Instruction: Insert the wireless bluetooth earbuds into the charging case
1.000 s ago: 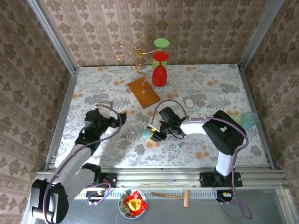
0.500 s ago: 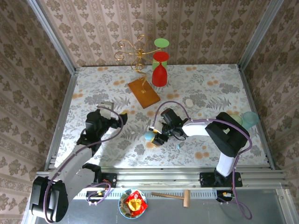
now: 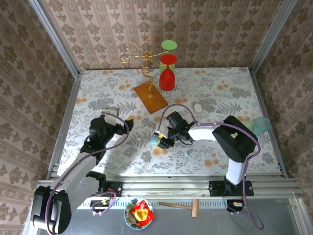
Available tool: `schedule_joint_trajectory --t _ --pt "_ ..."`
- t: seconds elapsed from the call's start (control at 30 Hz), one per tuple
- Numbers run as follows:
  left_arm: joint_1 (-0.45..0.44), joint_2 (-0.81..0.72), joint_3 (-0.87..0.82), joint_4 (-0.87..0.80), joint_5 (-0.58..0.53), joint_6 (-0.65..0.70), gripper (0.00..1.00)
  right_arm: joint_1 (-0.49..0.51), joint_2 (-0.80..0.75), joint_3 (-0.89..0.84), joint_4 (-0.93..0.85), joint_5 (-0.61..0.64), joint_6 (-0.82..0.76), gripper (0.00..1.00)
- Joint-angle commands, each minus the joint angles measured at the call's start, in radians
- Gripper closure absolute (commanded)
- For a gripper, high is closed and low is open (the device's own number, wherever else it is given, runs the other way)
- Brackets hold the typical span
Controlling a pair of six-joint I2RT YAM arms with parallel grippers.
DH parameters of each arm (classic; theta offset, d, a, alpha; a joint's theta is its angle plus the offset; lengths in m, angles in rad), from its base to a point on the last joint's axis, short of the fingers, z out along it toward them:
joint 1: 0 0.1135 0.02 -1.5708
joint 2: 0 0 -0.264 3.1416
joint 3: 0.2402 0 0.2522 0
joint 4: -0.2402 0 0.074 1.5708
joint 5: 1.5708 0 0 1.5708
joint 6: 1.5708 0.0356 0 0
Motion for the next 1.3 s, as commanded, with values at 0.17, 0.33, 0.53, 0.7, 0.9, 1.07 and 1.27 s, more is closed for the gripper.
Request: schedule_joint_trajectory --t 0.17,0.33,0.53,0.7,0.9,1.07,1.27 --pt "-0.178 0.069 0.006 0.219 0.185 0.224 0.00 -0.016 -0.263 -0.080 -0.101 -0.037 0.043 0.67" --pt "-0.269 0.094 0.061 0.212 0.305 0.265 0.00 -0.076 -0.475 -0.053 -0.291 -0.083 0.021 0.68" --pt "-0.293 0.118 0.154 0.100 0.539 0.268 0.00 -0.136 -0.657 0.026 -0.460 -0.160 -0.004 0.72" --pt "-0.338 0.228 0.226 0.110 0.657 0.213 0.02 -0.148 -0.680 0.162 -0.646 -0.257 -0.022 0.73" --pt "-0.347 0.327 0.292 0.243 0.801 0.081 0.10 -0.148 -0.671 0.247 -0.715 -0.288 -0.020 0.77" --pt "-0.354 0.357 0.289 0.332 0.826 0.011 0.14 -0.148 -0.654 0.291 -0.764 -0.289 -0.045 0.78" --pt "-0.366 0.386 0.301 0.395 0.870 -0.041 0.19 -0.148 -0.616 0.326 -0.780 -0.285 -0.074 0.79"
